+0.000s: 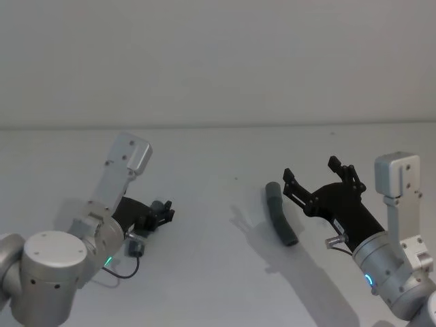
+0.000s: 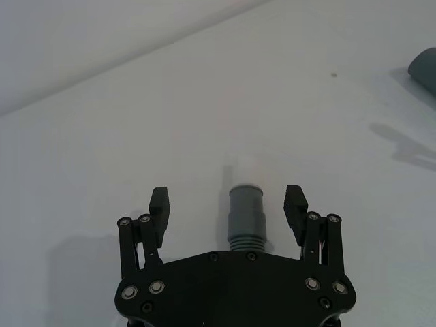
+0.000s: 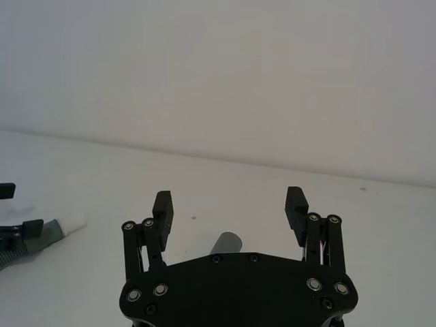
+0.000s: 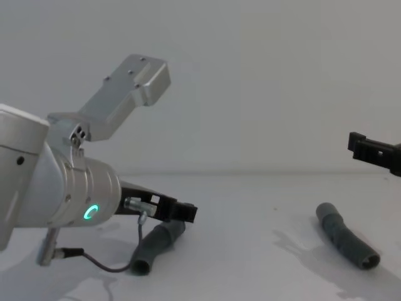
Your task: Use both hands to pick up one end of the pipe from the table, align the ends, and insert them.
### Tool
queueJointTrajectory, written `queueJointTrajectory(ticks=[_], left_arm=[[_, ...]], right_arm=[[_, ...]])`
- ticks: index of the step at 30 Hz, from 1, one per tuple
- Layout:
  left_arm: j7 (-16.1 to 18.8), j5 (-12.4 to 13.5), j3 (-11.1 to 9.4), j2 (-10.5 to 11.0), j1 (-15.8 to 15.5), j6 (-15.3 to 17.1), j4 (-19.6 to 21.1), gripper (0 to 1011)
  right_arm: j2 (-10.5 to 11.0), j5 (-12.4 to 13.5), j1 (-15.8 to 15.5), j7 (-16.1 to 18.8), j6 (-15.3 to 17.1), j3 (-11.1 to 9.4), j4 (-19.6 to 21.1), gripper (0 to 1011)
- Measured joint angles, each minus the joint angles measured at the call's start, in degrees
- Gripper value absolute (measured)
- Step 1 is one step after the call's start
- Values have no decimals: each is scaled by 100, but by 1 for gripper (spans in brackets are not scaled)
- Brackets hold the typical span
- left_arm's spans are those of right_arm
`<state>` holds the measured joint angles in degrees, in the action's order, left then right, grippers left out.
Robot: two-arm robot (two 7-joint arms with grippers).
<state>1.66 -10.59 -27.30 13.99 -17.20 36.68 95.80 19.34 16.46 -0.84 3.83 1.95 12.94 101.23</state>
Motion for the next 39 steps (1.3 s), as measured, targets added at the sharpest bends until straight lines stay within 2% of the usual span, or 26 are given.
queueJointTrajectory(ticks=[16,39], left_arm=[[-124,-82,67,-111,25,249,-115,1001],[-105,-45,129,-284,188,344,-153,1001]], right_arm=[[0,0,0,0,0,0,0,1001],[0,0,1,0,0,0,0,1000]])
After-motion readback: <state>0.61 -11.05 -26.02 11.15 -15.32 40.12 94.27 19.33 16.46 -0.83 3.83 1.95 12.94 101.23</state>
